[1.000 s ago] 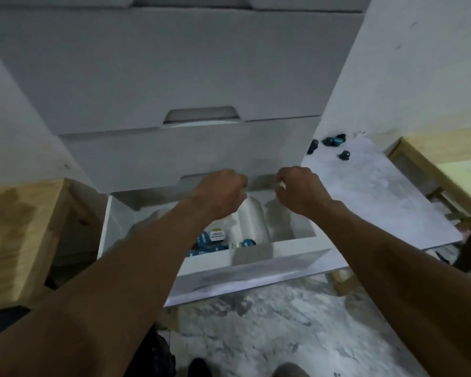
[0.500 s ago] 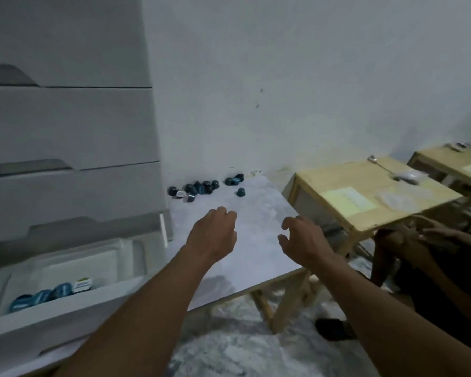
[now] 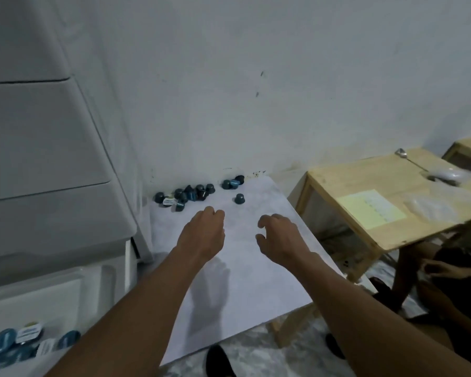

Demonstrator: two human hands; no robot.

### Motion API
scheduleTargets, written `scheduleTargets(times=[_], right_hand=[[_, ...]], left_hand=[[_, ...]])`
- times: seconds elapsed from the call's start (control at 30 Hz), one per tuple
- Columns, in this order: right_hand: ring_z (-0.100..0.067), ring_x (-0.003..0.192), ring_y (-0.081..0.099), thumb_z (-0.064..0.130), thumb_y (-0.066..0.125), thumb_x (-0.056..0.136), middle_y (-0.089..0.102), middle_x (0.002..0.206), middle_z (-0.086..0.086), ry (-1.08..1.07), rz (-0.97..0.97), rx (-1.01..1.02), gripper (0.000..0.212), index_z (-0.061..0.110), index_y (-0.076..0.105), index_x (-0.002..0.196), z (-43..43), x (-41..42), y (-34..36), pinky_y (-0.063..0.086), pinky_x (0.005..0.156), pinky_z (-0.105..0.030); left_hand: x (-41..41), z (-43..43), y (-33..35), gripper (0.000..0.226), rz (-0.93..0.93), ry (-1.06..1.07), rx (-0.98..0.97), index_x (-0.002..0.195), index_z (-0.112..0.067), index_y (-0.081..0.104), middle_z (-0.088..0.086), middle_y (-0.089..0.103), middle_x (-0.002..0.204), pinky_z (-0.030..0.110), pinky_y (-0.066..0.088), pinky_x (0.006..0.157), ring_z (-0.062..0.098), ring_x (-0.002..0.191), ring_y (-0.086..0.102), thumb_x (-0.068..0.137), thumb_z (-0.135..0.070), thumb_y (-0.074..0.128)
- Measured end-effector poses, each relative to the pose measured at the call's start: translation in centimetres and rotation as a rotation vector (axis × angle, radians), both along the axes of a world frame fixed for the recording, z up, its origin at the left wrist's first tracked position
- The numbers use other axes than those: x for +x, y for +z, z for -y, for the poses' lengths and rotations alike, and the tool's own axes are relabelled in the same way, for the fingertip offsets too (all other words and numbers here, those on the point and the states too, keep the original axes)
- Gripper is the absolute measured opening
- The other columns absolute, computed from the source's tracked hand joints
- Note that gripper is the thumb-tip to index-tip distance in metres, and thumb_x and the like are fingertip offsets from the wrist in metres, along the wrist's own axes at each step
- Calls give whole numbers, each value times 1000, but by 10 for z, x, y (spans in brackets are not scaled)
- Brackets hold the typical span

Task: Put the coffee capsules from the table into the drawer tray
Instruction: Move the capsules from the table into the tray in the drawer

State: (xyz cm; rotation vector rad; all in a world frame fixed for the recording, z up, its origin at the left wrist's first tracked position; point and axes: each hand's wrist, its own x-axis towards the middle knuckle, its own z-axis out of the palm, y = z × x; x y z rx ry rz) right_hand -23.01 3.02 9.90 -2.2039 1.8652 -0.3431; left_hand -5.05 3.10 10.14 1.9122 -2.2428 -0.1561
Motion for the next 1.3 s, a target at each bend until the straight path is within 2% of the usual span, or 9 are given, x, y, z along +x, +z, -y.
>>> scheduleTargets(times=[0.3, 0.43, 0.53, 0.63, 0.73, 0.9, 1.03, 1.13, 1.3], right_hand=[[-31, 96, 59, 16, 55, 89, 61, 108, -13, 197, -19, 137, 25, 7, 59, 112, 134, 84, -31, 51, 82, -38], [-32, 100, 59, 16, 56, 88, 61, 110, -12, 306, 13, 173, 25, 8, 59, 112, 170, 127, -45, 49, 84, -37], [-32, 107, 58, 13, 57, 88, 58, 123, -12, 355, 40, 200, 30, 11, 58, 118, 190, 155, -56, 46, 89, -37], [-31, 113, 57, 11, 55, 89, 56, 130, -12, 396, 79, 224, 37, 12, 55, 126, 207, 175, -70, 46, 94, -37], [-30, 111, 57, 9, 55, 89, 59, 127, -12, 414, 119, 225, 33, 13, 58, 122, 223, 187, -84, 47, 93, -35], [-32, 114, 54, 12, 54, 91, 54, 128, -14, 448, 163, 263, 38, 17, 55, 129, 243, 196, -102, 44, 92, -34], [-30, 108, 55, 17, 55, 92, 57, 122, -13, 470, 190, 279, 29, 15, 61, 120, 249, 199, -117, 45, 88, -33], [-30, 101, 58, 22, 58, 90, 60, 114, -12, 437, 200, 290, 23, 12, 62, 111, 253, 198, -123, 46, 83, -33], [-32, 90, 60, 17, 55, 90, 64, 103, -12, 398, 204, 311, 14, 9, 56, 101, 251, 192, -128, 43, 70, -31]], left_hand=[[73, 112, -36, 27, -136, 325, 65, 116, -6, 54, 14, 53, 120, 31, 44, 86, 28, 105, 55, 92, 1, 45], [98, 135, -48, 29, -138, 465, 92, 122, -8, 52, 13, 51, 124, 31, 40, 91, 29, 112, 53, 94, -3, 44], [112, 152, -57, 33, -149, 572, 144, 128, -8, 47, 14, 49, 128, 33, 37, 95, 30, 118, 49, 95, -10, 42], [112, 169, -71, 39, -189, 644, 163, 129, -11, 48, 12, 50, 128, 30, 40, 94, 26, 117, 49, 91, -10, 55], [114, 191, -88, 35, -240, 669, 116, 123, -15, 52, 10, 52, 126, 30, 43, 90, 25, 114, 51, 89, -12, 61], [126, 215, -108, 37, -291, 697, 54, 127, -16, 53, 12, 53, 126, 26, 39, 92, 25, 116, 48, 91, -11, 55], [133, 225, -129, 20, -293, 627, 68, 108, -18, 64, 7, 56, 117, 21, 40, 86, 23, 108, 54, 92, -13, 52], [134, 223, -134, 19, -258, 609, 87, 105, -12, 65, 1, 57, 104, 9, 27, 70, 26, 105, 54, 90, -9, 53], [131, 217, -128, 17, -273, 673, 96, 100, -16, 62, 5, 61, 106, 15, 22, 67, 22, 100, 57, 86, -8, 57]])
